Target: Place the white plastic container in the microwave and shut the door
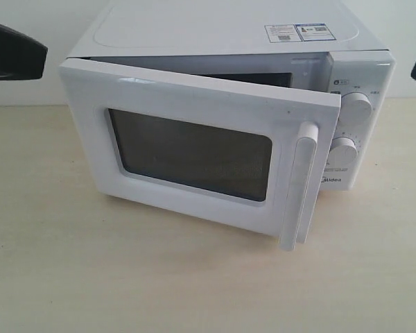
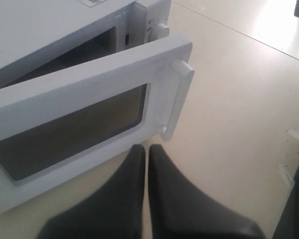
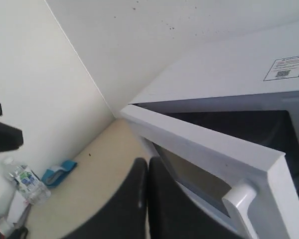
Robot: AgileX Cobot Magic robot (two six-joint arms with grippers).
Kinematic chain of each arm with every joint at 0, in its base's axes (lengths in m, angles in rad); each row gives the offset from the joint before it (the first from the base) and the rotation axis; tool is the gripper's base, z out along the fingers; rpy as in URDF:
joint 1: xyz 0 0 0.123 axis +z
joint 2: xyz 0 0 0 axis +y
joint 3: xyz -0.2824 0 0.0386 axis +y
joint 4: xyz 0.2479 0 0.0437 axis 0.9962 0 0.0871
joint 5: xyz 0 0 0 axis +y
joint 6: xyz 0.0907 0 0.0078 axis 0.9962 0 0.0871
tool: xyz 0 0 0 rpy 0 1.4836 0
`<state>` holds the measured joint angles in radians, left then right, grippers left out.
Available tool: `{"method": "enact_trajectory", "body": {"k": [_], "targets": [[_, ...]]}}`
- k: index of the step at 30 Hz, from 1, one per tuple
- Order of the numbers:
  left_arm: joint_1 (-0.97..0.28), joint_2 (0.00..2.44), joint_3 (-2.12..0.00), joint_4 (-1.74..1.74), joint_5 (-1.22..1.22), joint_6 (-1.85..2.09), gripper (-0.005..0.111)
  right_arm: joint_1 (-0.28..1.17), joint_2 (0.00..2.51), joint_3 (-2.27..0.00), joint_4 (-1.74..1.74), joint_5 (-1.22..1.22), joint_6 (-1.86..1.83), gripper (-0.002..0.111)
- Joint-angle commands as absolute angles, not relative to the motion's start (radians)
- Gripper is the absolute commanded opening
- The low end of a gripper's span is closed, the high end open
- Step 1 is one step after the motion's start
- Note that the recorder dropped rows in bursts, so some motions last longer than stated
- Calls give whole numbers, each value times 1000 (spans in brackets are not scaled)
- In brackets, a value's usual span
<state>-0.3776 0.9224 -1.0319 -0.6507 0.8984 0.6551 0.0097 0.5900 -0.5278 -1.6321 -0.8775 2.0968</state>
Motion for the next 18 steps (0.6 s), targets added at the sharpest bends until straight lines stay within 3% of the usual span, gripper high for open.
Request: {"method": "enact_trajectory", "body": {"k": [1, 9, 18], "targets": [[-383, 915, -1036, -658, 916, 643, 4, 10, 663, -534, -1569, -912, 2075, 0], [-383, 915, -1036, -673, 917, 643, 4, 10, 705, -534, -1503, -857, 2043, 0], [-383, 915, -1036, -674, 898, 621, 4, 12, 731, -574, -1398, -1024, 2058, 0]]}}
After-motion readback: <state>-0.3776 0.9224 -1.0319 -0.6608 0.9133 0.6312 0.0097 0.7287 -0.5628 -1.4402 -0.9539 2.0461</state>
